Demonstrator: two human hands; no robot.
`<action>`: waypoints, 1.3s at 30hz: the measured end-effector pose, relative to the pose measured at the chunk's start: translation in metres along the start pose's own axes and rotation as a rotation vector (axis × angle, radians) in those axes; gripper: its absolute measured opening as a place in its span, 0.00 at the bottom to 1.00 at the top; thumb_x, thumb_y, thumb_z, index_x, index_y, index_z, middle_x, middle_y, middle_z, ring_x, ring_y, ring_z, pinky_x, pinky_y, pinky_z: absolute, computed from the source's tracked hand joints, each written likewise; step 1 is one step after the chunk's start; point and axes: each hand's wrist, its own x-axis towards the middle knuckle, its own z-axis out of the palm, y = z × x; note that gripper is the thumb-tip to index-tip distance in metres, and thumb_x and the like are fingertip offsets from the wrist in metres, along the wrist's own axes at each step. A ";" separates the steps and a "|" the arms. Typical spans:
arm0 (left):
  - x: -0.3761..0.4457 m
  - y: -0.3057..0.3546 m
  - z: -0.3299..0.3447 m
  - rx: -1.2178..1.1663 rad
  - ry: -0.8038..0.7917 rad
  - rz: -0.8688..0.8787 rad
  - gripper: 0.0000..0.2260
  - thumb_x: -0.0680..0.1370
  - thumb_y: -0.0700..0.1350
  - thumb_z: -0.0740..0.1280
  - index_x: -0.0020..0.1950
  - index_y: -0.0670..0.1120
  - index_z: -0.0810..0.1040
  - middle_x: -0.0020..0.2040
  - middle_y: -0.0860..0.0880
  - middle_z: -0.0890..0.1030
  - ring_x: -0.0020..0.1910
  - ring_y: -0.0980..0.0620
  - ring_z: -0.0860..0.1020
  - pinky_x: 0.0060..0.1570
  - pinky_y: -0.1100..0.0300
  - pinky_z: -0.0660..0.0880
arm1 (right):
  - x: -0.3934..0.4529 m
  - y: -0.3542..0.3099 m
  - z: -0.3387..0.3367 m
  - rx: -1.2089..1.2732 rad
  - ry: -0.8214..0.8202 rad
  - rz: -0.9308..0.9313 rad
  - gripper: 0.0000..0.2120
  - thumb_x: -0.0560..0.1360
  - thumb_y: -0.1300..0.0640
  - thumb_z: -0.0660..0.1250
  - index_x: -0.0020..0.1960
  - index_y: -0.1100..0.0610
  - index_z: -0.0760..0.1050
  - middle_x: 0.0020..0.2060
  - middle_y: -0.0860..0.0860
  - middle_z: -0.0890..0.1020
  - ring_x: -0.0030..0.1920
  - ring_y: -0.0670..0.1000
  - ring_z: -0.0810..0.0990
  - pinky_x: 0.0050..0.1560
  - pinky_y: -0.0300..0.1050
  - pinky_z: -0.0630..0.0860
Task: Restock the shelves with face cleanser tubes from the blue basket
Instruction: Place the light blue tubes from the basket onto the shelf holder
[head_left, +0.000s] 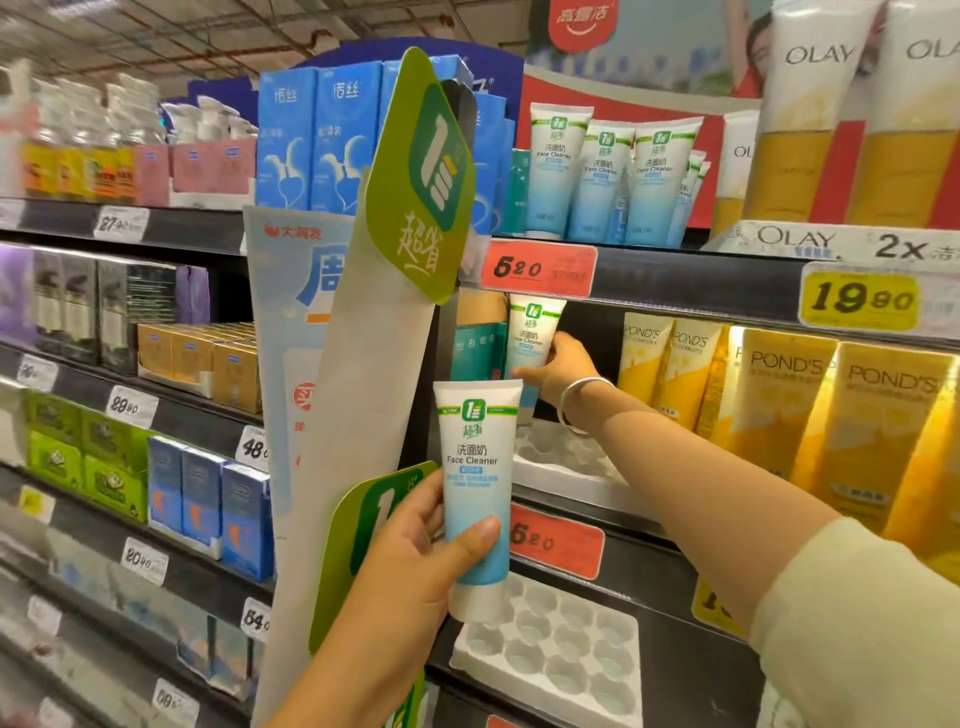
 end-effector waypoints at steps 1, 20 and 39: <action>0.001 0.001 0.000 0.000 0.001 0.006 0.25 0.60 0.46 0.71 0.56 0.57 0.74 0.56 0.50 0.82 0.56 0.48 0.79 0.59 0.47 0.75 | 0.002 -0.001 0.002 -0.030 -0.004 -0.016 0.18 0.69 0.64 0.72 0.55 0.57 0.68 0.59 0.56 0.77 0.60 0.58 0.76 0.60 0.58 0.75; 0.019 -0.005 0.013 0.008 -0.011 0.063 0.25 0.59 0.48 0.72 0.55 0.60 0.74 0.51 0.56 0.83 0.53 0.55 0.81 0.51 0.56 0.79 | 0.012 0.019 0.001 -0.210 -0.011 -0.069 0.21 0.71 0.60 0.70 0.61 0.59 0.67 0.61 0.57 0.75 0.61 0.58 0.75 0.58 0.53 0.74; 0.049 0.030 0.054 0.188 0.084 0.207 0.16 0.69 0.47 0.73 0.55 0.53 0.75 0.49 0.53 0.78 0.44 0.57 0.79 0.30 0.69 0.76 | -0.097 -0.007 -0.073 0.315 -0.407 -0.129 0.15 0.66 0.47 0.68 0.47 0.55 0.78 0.42 0.50 0.86 0.46 0.49 0.84 0.49 0.42 0.81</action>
